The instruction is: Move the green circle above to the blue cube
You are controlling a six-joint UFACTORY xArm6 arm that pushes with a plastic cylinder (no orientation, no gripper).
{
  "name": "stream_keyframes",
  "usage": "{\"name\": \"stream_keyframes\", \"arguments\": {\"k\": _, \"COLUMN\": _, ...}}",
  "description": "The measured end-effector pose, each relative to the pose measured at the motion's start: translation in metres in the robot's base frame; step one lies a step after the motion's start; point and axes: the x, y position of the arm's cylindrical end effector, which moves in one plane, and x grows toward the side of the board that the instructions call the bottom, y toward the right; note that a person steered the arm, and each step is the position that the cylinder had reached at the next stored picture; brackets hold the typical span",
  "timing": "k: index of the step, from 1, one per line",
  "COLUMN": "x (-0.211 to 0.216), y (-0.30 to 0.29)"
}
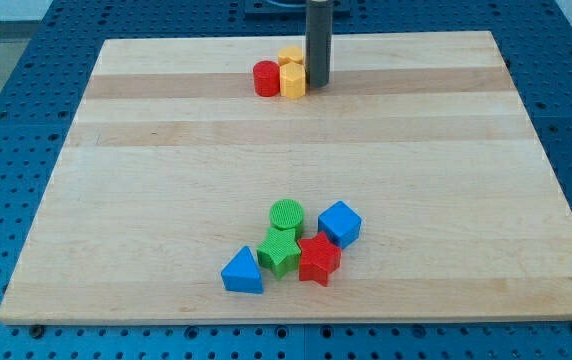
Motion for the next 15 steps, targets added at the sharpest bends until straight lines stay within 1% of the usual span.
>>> {"name": "stream_keyframes", "arguments": {"k": 2, "x": -0.005, "y": 0.000}}
{"name": "stream_keyframes", "arguments": {"k": 3, "x": 0.041, "y": 0.008}}
{"name": "stream_keyframes", "arguments": {"k": 4, "x": 0.082, "y": 0.045}}
{"name": "stream_keyframes", "arguments": {"k": 5, "x": 0.153, "y": 0.093}}
{"name": "stream_keyframes", "arguments": {"k": 6, "x": 0.234, "y": 0.111}}
{"name": "stream_keyframes", "arguments": {"k": 7, "x": 0.323, "y": 0.075}}
{"name": "stream_keyframes", "arguments": {"k": 8, "x": 0.328, "y": 0.036}}
{"name": "stream_keyframes", "arguments": {"k": 9, "x": 0.319, "y": -0.007}}
{"name": "stream_keyframes", "arguments": {"k": 10, "x": 0.299, "y": -0.040}}
{"name": "stream_keyframes", "arguments": {"k": 11, "x": 0.249, "y": -0.061}}
{"name": "stream_keyframes", "arguments": {"k": 13, "x": 0.169, "y": -0.077}}
{"name": "stream_keyframes", "arguments": {"k": 14, "x": 0.156, "y": -0.077}}
{"name": "stream_keyframes", "arguments": {"k": 15, "x": 0.158, "y": -0.075}}
